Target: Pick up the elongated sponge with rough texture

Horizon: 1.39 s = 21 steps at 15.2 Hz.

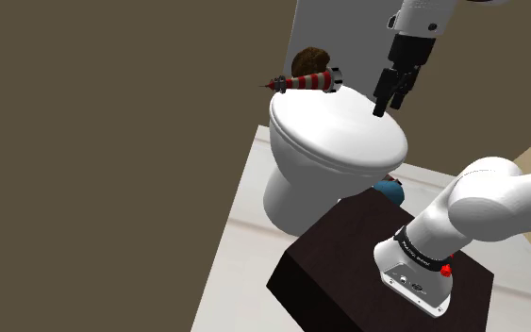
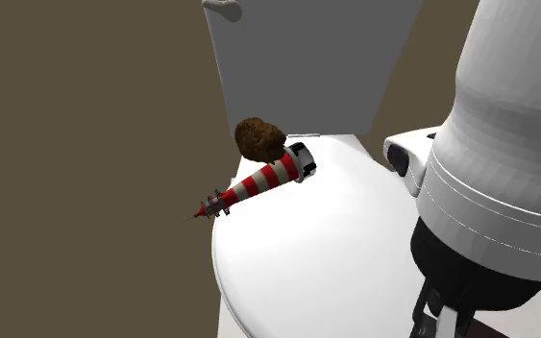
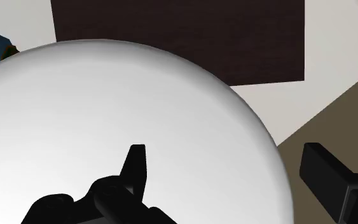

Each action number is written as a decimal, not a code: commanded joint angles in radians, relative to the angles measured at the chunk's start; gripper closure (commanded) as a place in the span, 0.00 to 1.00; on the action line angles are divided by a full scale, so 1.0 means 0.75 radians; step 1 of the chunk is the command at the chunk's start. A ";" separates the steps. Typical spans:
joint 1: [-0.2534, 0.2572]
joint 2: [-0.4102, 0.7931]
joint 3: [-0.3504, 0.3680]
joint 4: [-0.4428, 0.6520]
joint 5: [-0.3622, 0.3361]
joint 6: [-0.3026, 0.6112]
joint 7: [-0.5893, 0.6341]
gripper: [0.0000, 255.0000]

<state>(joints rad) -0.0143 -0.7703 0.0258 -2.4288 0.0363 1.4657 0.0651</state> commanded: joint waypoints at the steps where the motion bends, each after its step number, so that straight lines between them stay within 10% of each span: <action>1: 0.000 0.000 0.000 0.000 0.000 0.000 0.000 0.00; 21: -0.120 1.002 -0.185 0.914 -0.034 0.121 -0.131 0.00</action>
<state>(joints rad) -0.1004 -0.0585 -0.1082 -1.7938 0.0064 1.5663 -0.0302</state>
